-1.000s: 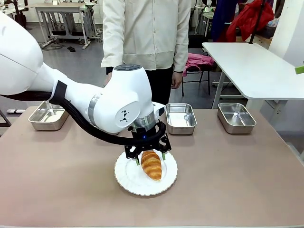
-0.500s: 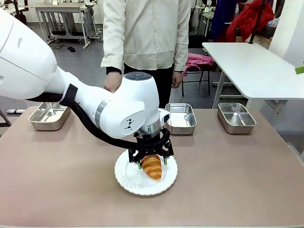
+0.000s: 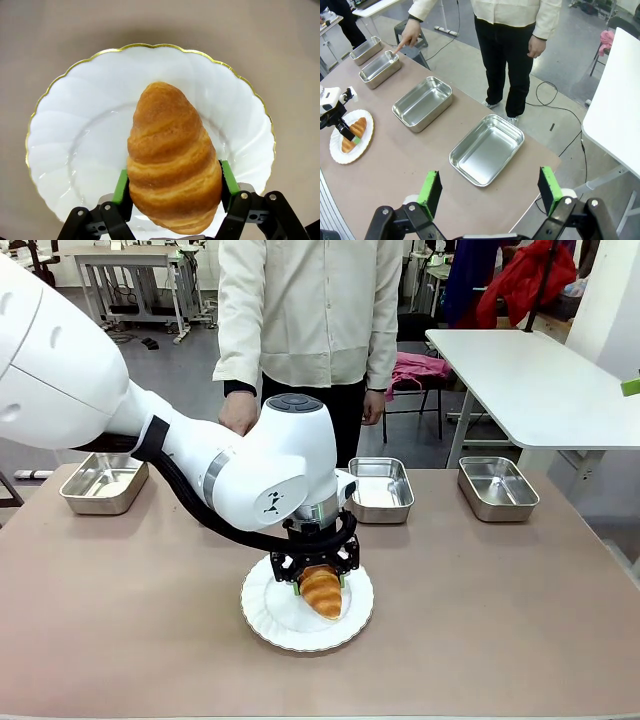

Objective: Place the bread in the container.
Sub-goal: Place the Butter Roll into the Airtight Container indicated by the human.

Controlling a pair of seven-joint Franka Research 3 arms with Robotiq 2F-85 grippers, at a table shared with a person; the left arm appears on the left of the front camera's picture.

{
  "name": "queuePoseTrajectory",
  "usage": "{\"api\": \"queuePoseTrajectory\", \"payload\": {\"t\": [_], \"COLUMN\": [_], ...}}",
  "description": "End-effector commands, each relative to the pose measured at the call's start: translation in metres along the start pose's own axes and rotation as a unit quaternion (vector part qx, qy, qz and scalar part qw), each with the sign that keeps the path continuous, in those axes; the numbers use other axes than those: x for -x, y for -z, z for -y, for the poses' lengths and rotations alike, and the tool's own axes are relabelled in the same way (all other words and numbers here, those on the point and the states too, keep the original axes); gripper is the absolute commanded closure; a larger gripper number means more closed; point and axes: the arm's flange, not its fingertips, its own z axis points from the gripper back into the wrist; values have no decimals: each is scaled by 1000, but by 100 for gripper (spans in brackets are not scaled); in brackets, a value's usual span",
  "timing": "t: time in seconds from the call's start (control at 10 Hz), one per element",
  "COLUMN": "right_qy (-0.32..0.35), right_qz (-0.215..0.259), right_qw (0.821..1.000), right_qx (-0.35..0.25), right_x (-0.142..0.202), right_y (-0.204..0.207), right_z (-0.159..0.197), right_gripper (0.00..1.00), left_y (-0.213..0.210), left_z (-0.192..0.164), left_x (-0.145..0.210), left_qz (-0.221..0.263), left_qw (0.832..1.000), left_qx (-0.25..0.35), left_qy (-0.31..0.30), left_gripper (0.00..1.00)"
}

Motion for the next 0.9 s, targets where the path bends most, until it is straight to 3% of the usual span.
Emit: {"api": "queuePoseTrajectory", "payload": {"t": [0.0, 0.1, 0.2, 0.6, 0.7, 0.8], "right_qy": [-1, -1, -1, -1, -1, -1], "right_qz": [5, 5, 5, 5, 5, 5], "right_qw": [1000, 1000, 1000, 1000, 1000, 1000], "right_qx": [-2, -2, -2, -2, -2, -2], "right_x": [-1, -1, -1, -1, -1, -1], "right_y": [1, 1, 1, 1, 1, 1], "right_z": [0, 0, 0, 0, 0, 0], "right_gripper": [0, 0, 0, 0, 0, 0], "left_y": [3, 2, 2, -1, -3, -30], "left_z": [9, 9, 8, 1, 1, -5], "left_x": [-2, -2, 1, 0, 0, -7], "left_qz": [4, 19, -15, 1, 1, 34], "left_qw": [1000, 999, 1000, 1000, 1000, 999], "left_qx": [-19, -20, -12, -4, -6, -10], "left_qy": [-16, -32, 6, -10, -9, 14], "left_gripper": [25, 57, 57, 57, 48, 57]}}
